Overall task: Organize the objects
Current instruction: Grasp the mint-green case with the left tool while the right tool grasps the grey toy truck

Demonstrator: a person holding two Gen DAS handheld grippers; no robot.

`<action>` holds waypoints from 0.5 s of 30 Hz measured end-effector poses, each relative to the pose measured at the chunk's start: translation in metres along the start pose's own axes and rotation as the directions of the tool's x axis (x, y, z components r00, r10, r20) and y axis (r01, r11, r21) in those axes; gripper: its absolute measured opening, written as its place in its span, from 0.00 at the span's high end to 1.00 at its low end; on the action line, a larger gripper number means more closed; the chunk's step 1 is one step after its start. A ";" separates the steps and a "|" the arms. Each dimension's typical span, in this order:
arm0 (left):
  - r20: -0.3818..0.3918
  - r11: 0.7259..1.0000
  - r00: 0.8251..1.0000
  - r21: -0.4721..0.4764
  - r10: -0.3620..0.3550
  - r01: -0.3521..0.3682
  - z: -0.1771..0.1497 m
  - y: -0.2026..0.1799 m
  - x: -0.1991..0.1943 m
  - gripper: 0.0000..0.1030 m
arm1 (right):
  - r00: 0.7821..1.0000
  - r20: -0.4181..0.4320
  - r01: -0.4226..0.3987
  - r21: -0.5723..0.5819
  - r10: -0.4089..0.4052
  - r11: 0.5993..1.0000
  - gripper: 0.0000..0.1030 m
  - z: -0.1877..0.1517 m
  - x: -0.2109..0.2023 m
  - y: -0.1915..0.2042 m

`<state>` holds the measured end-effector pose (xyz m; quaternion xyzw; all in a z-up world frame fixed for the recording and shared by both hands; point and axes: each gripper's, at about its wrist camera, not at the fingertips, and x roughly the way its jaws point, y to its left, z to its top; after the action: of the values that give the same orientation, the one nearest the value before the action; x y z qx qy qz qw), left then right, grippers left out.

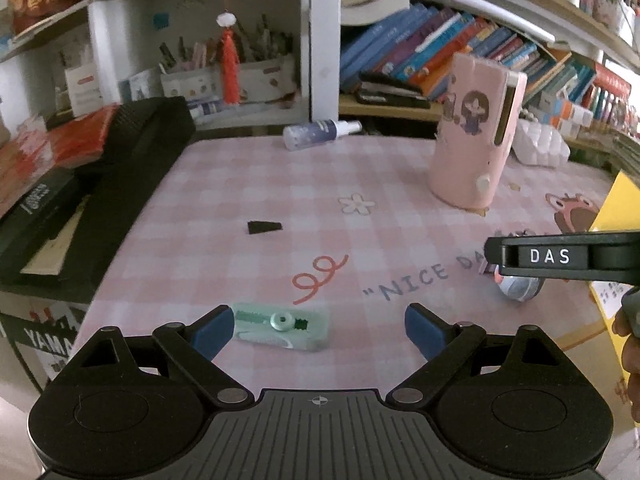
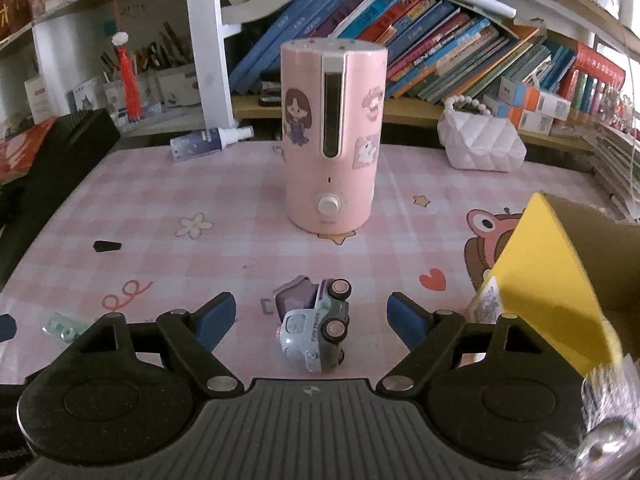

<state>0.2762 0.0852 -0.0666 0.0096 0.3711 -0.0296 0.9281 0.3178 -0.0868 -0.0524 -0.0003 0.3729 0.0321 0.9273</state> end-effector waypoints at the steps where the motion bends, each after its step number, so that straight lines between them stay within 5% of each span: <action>1: -0.002 1.000 1.000 0.004 -0.002 0.002 0.000 -0.001 0.002 0.10 | 1.000 -0.005 -0.001 0.001 0.001 1.000 0.20 0.000 0.003 0.000; 15: -0.049 0.999 0.998 -0.009 0.045 -0.046 0.002 0.021 0.038 0.19 | 0.999 -0.044 -0.003 0.000 0.003 1.000 0.28 -0.001 0.026 -0.001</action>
<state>0.3066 0.1044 -0.0912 0.0141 0.3932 -0.0064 0.9193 0.3356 -0.0858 -0.0709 -0.0007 0.3933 0.0334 0.9188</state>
